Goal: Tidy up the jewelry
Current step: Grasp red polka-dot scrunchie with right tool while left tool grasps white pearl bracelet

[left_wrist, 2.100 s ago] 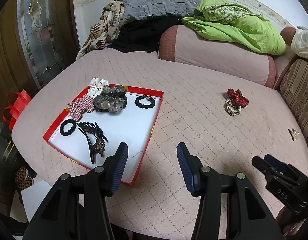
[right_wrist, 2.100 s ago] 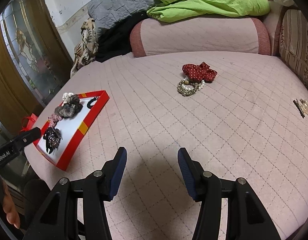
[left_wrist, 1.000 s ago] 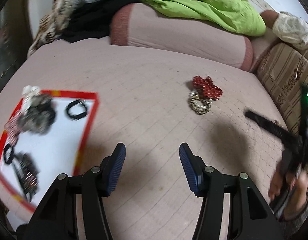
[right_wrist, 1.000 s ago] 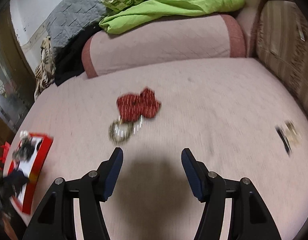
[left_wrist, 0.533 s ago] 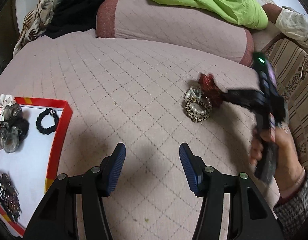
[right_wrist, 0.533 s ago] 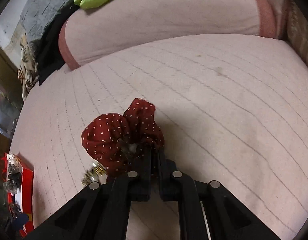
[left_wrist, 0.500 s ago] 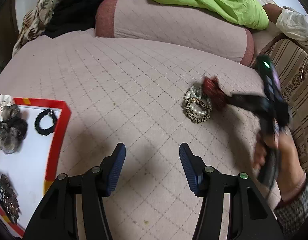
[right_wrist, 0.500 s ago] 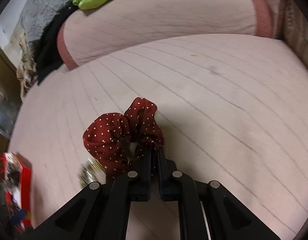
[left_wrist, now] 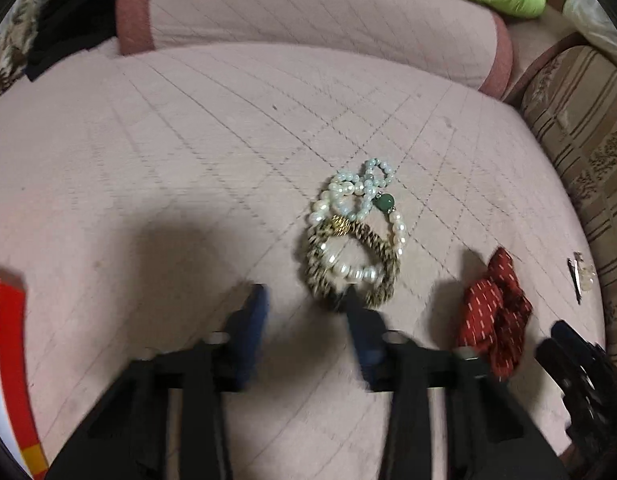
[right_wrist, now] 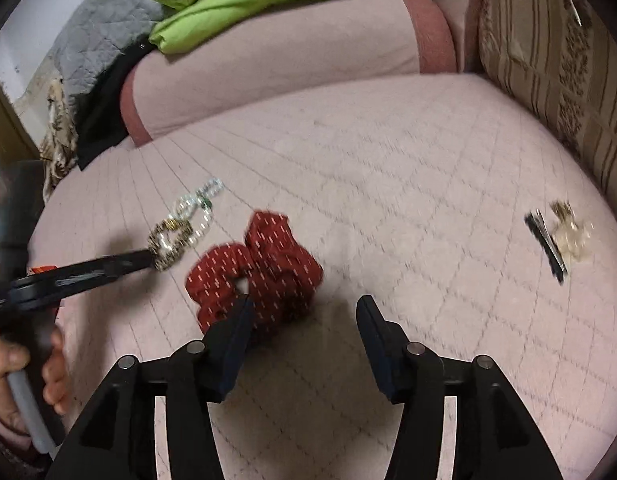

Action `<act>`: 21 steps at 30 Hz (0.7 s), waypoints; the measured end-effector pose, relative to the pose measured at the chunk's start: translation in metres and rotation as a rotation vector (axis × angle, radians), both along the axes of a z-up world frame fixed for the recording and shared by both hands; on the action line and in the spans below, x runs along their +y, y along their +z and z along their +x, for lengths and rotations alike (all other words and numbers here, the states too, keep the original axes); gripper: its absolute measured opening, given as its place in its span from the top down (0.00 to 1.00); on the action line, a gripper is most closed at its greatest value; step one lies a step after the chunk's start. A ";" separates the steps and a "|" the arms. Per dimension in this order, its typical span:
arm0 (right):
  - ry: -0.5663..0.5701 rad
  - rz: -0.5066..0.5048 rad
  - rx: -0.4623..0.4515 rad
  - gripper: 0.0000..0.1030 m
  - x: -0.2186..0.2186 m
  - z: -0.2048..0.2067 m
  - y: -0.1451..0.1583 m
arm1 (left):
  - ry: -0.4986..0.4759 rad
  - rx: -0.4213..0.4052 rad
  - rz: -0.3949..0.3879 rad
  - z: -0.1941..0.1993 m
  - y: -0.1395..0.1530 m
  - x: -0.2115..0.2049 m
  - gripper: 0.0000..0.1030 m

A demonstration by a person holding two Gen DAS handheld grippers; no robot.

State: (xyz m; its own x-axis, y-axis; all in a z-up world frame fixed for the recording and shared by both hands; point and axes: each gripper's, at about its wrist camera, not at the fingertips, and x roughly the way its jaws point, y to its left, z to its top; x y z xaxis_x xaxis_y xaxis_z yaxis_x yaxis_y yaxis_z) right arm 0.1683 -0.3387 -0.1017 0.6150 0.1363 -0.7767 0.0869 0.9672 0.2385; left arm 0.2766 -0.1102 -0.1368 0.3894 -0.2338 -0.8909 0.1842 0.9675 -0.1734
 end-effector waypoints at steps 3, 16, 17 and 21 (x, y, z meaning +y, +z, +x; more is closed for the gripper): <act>0.019 0.008 -0.029 0.44 -0.001 0.000 0.001 | 0.036 0.007 -0.012 0.008 -0.003 0.001 0.94; 0.010 0.071 -0.001 0.44 -0.006 0.005 -0.007 | -0.034 -0.011 0.082 -0.080 0.021 0.067 0.88; 0.010 0.076 -0.003 0.44 -0.005 0.003 -0.006 | -0.033 -0.029 0.060 -0.080 0.028 0.067 0.84; 0.003 0.065 -0.027 0.43 -0.005 -0.001 -0.001 | -0.010 -0.055 -0.026 -0.058 0.044 0.055 0.70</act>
State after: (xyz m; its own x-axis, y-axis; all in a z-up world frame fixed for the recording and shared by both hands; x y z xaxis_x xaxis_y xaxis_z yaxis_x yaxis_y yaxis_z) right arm 0.1675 -0.3441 -0.1023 0.6348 0.1881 -0.7494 0.0765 0.9498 0.3033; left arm 0.2182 -0.0551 -0.0933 0.4348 -0.2605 -0.8620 0.2033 0.9609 -0.1879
